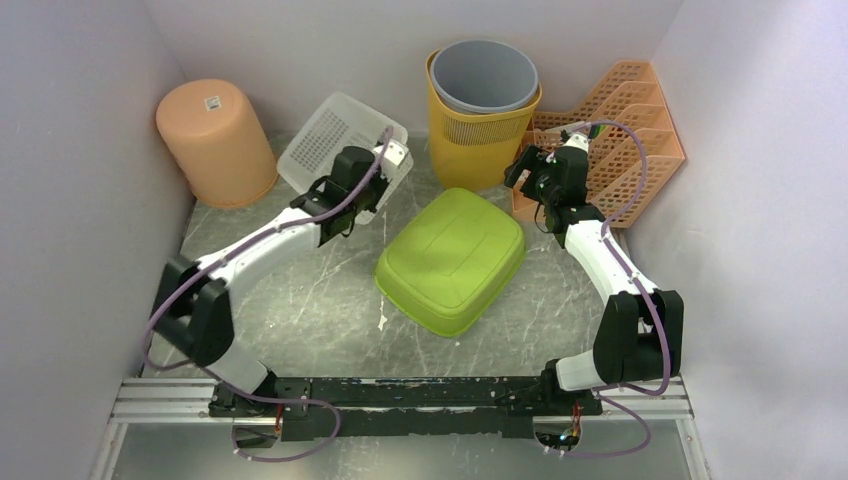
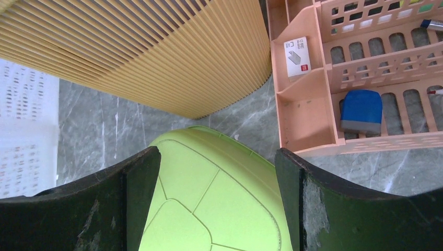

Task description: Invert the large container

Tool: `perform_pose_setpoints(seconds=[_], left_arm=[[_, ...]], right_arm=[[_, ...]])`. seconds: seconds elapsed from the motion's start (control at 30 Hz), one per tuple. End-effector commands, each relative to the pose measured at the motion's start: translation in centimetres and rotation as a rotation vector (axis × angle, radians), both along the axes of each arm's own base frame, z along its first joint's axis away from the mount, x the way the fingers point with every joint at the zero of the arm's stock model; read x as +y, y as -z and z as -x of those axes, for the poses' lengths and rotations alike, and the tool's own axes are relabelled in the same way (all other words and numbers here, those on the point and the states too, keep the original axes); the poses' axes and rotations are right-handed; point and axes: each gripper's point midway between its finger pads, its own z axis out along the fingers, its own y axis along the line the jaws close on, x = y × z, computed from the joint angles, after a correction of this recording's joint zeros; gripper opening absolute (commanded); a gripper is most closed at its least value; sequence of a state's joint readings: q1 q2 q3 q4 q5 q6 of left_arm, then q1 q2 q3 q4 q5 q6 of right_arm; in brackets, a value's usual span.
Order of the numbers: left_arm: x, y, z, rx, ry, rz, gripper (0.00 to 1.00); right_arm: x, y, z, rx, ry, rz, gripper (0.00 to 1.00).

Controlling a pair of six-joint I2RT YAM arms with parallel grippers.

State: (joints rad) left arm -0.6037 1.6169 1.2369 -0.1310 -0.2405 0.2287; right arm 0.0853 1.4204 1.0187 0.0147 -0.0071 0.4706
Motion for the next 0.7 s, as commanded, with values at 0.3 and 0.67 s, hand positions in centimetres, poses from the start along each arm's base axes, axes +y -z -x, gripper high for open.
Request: perform_pose_setpoints(seconds=[0.3, 0.67], left_arm=[[-3.7, -15.1, 8.3, -0.151, 0.104, 1.028, 0.07], [3.7, -7.1, 8.8, -0.124, -0.378, 1.358, 0.07]], right_arm=[[-0.3, -1.8, 0.5, -0.054, 0.011, 0.01, 0.81], [-0.3, -1.3, 1.3, -0.042, 0.01, 0.011, 0.81]])
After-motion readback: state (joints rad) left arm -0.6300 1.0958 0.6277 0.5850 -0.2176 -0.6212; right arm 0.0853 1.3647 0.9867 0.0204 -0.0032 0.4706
